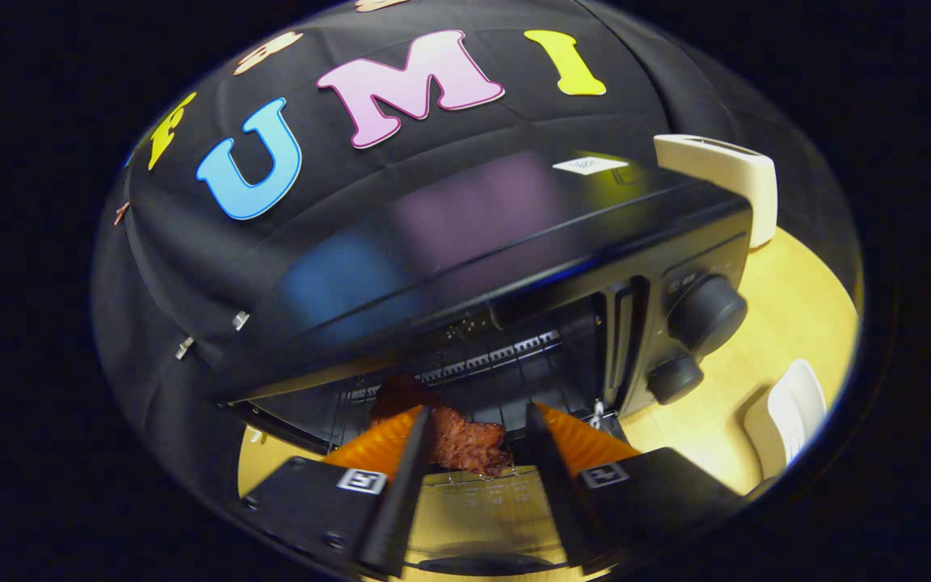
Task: Open the toaster oven, put the food inside, and close the toaster oven door.
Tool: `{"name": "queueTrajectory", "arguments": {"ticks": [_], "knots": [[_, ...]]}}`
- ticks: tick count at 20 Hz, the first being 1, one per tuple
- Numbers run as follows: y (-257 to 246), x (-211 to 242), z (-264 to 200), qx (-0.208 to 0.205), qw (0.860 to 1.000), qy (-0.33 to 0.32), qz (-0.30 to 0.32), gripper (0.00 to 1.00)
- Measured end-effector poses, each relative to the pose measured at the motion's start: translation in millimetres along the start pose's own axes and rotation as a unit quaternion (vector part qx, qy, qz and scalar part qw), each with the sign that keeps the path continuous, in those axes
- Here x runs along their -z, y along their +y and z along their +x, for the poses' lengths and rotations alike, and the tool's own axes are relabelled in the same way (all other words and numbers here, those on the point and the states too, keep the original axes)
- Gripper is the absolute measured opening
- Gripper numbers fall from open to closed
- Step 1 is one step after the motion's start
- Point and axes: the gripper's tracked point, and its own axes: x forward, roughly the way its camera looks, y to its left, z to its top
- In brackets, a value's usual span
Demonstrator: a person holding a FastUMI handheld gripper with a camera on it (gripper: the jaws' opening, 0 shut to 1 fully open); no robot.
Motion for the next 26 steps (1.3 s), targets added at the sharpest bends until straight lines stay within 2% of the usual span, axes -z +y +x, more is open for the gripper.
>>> {"name": "queueTrajectory", "arguments": {"ticks": [2, 4, 7, 13, 19, 26], "knots": [[-5.3, -3.2, -8.4, 0.012, 1.000, -0.003, -0.010, 0.96], [-9.7, -4.1, -19.3, 0.020, 1.000, -0.003, -0.021, 0.99], [-11.6, -10.5, -43.5, 0.032, 0.999, -0.016, -0.041, 0.98], [5.7, -11.4, -102.3, 0.025, 0.995, -0.029, -0.090, 0.98], [19.3, 32.3, -145.6, 0.015, 0.995, 0.005, -0.100, 0.98], [15.9, 97.0, -157.4, 0.026, 0.991, 0.062, -0.116, 0.98]]}}
